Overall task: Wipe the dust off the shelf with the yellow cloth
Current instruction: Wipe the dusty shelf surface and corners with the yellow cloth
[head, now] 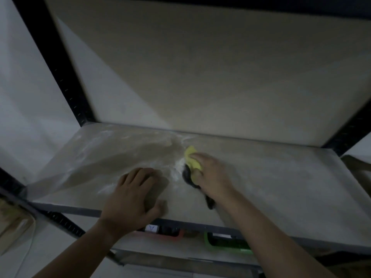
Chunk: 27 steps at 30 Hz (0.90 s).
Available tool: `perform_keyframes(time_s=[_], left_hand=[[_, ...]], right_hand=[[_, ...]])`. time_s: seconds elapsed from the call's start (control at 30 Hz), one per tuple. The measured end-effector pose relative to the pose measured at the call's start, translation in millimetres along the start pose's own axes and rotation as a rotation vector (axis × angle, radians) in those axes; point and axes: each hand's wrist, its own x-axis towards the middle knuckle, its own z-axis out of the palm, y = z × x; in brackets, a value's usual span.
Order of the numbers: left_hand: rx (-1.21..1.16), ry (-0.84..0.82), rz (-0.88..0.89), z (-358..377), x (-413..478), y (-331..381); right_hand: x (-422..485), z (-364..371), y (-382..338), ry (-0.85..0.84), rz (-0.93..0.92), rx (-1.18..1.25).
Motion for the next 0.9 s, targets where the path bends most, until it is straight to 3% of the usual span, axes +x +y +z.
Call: perform_keyframes(time_s=[0.07,0.13,0.23,0.33,0.43,0.6,0.73,0.83,0.9], left_hand=[[0.002,-0.002,0.005,1,0,-1],[0.004,0.000,0.000,1,-1,-1],[0.005,-0.008,0.002,-1,0,0],[-0.004,-0.026,-0.017,-3,0,1],[0.005,-0.042,-0.032,-6,2,4],[0.001,-0.065,-0.042,-10,2,6],[-0.030,-0.103,-0.036,-15,2,5],[-0.041,-0.070,0.001,-23,-11,-8],[-0.014,-0.032,-0.047,-32,-27,-31]], right_hand=[[5,-13,-2,0.022,-0.031,0.109],[6,-42,18,0.187,-0.027,0.123],[-1,-93,79,0.370,0.095,-0.073],[-8,-118,140,0.343,0.265,-0.402],[-4,-99,143,0.270,0.482,-0.531],[11,-26,52,0.221,0.355,-0.525],[16,28,-18,0.086,0.026,-0.455],[28,4,-9,0.066,-0.012,-0.259],[35,-24,23,0.152,0.052,-0.295]])
